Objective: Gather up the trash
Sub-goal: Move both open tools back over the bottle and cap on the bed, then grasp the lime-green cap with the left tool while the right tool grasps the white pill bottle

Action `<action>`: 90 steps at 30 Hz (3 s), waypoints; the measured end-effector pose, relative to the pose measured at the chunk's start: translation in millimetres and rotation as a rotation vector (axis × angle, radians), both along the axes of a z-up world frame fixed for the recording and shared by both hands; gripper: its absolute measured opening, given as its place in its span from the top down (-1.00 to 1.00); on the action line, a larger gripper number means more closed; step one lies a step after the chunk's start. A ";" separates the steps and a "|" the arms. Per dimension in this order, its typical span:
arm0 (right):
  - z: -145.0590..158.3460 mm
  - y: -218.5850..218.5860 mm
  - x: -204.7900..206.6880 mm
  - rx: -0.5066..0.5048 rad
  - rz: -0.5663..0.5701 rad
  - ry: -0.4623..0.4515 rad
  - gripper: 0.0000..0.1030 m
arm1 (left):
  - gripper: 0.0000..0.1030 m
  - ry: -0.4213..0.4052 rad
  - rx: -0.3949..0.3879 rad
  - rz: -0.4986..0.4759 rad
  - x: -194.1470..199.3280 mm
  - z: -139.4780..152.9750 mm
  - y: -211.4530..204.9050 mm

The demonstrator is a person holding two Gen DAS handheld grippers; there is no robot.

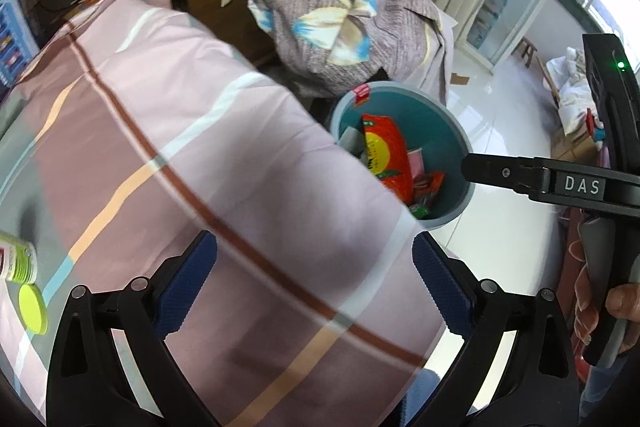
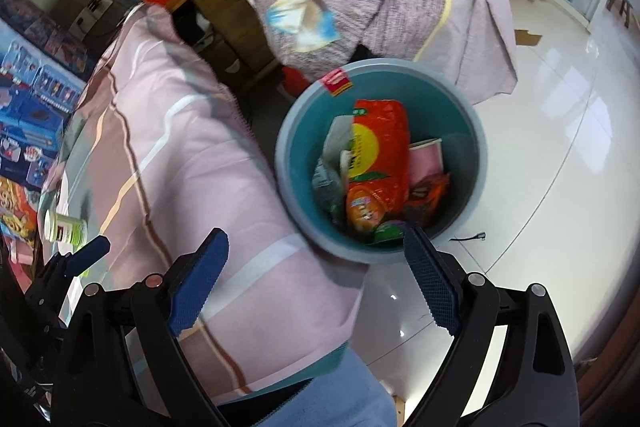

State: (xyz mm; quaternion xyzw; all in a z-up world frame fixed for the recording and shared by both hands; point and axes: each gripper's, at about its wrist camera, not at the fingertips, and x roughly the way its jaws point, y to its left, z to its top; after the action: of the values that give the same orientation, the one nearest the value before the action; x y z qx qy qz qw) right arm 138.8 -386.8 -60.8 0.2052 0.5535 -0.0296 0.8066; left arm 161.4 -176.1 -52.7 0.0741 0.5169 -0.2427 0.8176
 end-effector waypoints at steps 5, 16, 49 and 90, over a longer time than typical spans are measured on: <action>6.6 31.1 1.7 -0.024 0.041 -0.003 -0.66 | -0.91 -0.006 -0.018 0.037 -6.5 0.7 33.6; 18.1 131.4 15.8 -0.042 0.198 -0.007 -0.66 | -0.91 -0.031 -0.031 0.178 -23.9 0.4 138.6; -23.6 296.9 77.1 -0.022 0.403 0.146 -0.66 | -0.54 -0.094 0.078 0.400 12.9 -53.0 297.6; 17.2 419.4 93.8 -0.068 0.658 -0.137 0.04 | -0.09 -0.048 -0.081 0.570 -9.7 -23.7 384.3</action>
State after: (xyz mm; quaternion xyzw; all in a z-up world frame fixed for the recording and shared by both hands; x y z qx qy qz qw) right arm 232.6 32.6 -43.6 -0.0101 0.5333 0.2277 0.8147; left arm 151.7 208.2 -76.4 -0.1008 0.4872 -0.0218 0.8672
